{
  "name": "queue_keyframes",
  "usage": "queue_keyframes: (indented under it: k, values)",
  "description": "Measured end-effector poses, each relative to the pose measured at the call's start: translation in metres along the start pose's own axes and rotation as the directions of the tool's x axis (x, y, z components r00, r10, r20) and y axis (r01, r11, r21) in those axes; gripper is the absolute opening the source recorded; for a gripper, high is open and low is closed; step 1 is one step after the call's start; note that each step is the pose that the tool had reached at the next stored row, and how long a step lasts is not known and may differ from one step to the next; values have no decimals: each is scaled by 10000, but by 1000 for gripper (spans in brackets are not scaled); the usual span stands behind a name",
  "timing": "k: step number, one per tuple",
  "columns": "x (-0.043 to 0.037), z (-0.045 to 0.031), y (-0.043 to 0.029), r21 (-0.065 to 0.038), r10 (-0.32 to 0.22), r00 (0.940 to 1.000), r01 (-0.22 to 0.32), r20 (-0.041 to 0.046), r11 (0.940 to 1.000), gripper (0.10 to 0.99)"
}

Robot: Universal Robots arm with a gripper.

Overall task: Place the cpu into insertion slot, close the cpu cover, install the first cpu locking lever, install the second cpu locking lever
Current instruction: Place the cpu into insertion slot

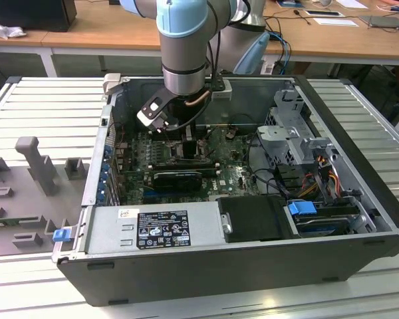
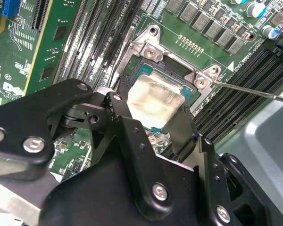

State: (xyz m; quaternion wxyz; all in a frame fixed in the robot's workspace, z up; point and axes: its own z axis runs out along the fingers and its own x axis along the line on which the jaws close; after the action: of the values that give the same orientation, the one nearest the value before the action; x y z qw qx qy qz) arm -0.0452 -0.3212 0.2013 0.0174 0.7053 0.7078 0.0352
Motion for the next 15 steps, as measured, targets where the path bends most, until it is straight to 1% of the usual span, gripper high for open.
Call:
queue_keyframes:
  k: [4, 10, 15]
  values:
    - [1, -17, 1, 0, 0, 10000, 0, -1, 10000, 600]
    - [2, -95, 7, 0, 0, 10000, 0, -1, 10000, 600]
    - [4, -139, 10, 0, 0, 10000, 0, -1, 10000, 588]
